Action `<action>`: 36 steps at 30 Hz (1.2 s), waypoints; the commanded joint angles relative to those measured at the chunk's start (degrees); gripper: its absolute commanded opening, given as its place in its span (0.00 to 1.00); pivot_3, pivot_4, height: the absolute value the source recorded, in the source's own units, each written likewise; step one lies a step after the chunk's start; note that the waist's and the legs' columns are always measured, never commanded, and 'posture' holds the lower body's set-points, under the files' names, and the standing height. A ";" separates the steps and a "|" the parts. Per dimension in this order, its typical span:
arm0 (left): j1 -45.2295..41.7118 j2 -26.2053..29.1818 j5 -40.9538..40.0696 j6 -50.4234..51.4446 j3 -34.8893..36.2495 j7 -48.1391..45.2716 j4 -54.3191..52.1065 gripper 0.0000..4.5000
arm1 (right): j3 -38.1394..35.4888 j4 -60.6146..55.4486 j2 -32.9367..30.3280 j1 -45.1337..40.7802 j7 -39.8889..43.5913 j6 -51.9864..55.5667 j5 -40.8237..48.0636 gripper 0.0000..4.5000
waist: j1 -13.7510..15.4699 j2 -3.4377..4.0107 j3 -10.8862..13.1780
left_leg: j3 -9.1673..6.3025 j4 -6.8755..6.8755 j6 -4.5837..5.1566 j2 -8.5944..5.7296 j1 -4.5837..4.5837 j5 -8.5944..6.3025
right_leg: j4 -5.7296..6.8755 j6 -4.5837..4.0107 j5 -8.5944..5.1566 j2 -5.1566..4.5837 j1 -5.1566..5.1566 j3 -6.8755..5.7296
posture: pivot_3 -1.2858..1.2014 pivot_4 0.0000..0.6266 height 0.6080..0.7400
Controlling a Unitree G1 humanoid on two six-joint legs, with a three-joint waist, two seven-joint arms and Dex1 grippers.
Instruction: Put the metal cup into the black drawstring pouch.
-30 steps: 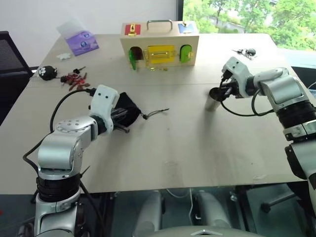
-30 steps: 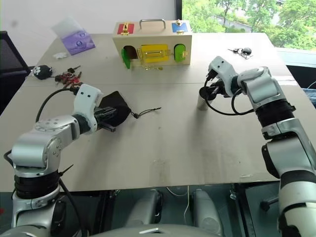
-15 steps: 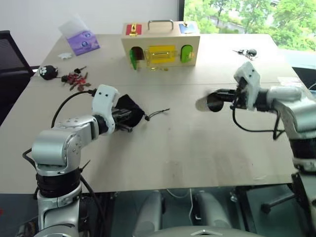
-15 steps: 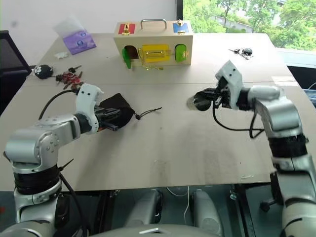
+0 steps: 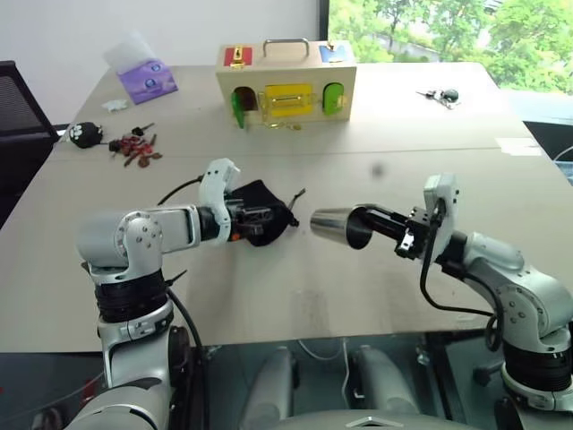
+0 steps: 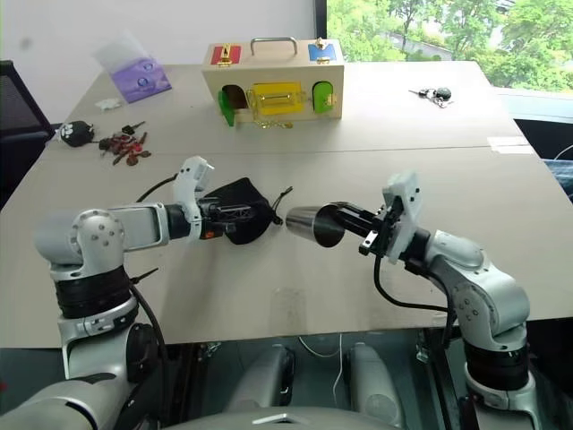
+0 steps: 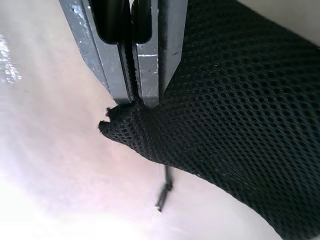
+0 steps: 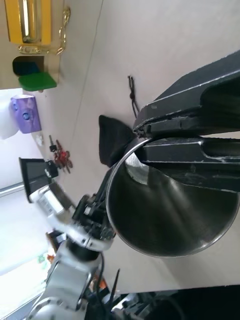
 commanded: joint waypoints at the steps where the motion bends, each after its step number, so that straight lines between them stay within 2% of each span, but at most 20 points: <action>1: -2.71 1.85 -2.63 0.10 -0.54 -0.49 2.23 0.00 | 4.34 2.32 3.38 -1.26 -0.61 -6.43 -1.98 0.01 | -0.34 0.00 0.00 | 0.00 0.00 -0.01 0.00 0.00 0.01 | 0.00 0.00 0.00 0.01 0.00 0.00 | 0.52 0.24 1.00; 7: -5.50 3.36 -5.73 0.10 -1.26 0.29 5.29 0.00 | 11.81 13.05 9.83 -3.98 -0.01 -16.38 -7.89 0.01 | -0.57 0.00 0.00 | 0.00 0.00 -0.09 -0.04 -0.01 0.06 | 0.03 0.00 0.00 -0.01 -0.04 0.03 | 0.52 0.24 1.00; 15: -3.99 5.98 -13.37 0.10 -0.90 2.82 4.62 0.00 | 13.39 27.38 17.16 -5.76 0.61 -26.92 -10.72 0.01 | -0.61 0.00 0.00 | -0.02 -0.04 -0.28 0.01 -0.07 0.16 | 0.07 -0.01 0.00 -0.02 -0.17 0.04 | 0.52 0.24 1.00; 22: -3.36 4.99 -16.99 0.10 1.10 8.02 3.45 0.00 | 16.62 40.12 19.45 -7.05 2.18 -35.04 -16.82 0.01 | -0.59 0.00 0.00 | -0.04 -0.04 -0.28 0.00 -0.07 0.17 | 0.07 -0.01 0.01 -0.03 -0.17 0.04 | 0.52 0.24 1.00; 30: -1.06 4.54 -22.37 0.10 3.15 13.71 -0.07 0.00 | 19.91 52.87 18.49 -10.07 2.28 -45.75 -27.22 0.01 | -0.68 -0.07 -0.05 | -0.01 -0.04 -0.40 0.00 -0.02 0.23 | 0.10 -0.01 0.01 -0.03 -0.17 0.09 | 0.52 0.24 1.00; 36: 0.09 4.87 -23.79 0.10 1.26 16.42 -7.98 0.00 | 20.94 58.12 17.01 -13.67 -3.40 -49.99 -35.27 0.01 | -0.73 -0.10 -0.06 | -0.04 -0.05 -0.48 0.02 0.10 0.28 | 0.19 -0.03 0.02 0.01 -0.10 0.11 | 0.52 0.24 1.00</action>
